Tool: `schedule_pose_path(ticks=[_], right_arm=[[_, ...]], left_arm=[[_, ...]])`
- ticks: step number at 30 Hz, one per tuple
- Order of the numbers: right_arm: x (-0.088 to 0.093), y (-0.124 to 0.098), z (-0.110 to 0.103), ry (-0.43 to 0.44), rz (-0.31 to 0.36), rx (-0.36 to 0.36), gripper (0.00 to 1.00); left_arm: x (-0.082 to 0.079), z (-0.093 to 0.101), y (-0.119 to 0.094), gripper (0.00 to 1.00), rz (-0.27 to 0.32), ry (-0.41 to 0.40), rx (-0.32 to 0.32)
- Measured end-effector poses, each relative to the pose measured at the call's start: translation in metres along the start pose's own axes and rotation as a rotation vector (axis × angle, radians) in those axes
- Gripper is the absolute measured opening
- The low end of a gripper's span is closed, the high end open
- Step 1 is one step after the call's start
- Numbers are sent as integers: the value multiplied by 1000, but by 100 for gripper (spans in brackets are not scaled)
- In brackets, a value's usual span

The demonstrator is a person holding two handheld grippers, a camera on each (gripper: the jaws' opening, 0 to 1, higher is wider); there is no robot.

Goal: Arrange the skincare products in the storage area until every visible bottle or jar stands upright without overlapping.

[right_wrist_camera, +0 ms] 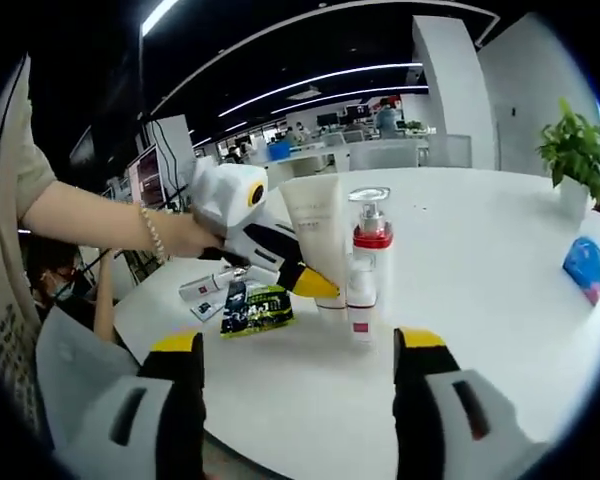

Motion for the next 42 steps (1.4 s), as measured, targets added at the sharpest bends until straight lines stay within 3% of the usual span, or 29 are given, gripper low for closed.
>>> schedule_pose_path(ticks=[7,22,30,36,42], right_arm=[[2,1,-3,4,-8,-23,82],[3,1,-6,-1,-21,-32,82],[1,1,-10,-12,-18,-44,83],[0,2,-14,-27,-20,-61,84],[-1,3,-21,-53,-20,-85,85]], left_arm=[[-3,-9,2,17,-1,1,6],[-1,-9,0,19,-40,-36,-10],[5,-1,-16,34,-50,-85,-57],[21,8,-36,50,-65,-183,-125],[37,27,-67,54,-79,-250,-186]])
Point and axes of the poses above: the point that each gripper's makers call its tool centre point, and the gripper's own axes: y roughly forward along the fingers, z roughly to its right, x roughly out of its underside, the point moved 4 cm from there along -y, roughly backward along the fingers, and after that the axes turned 8 degrees about -y, right-handed, at the moved point
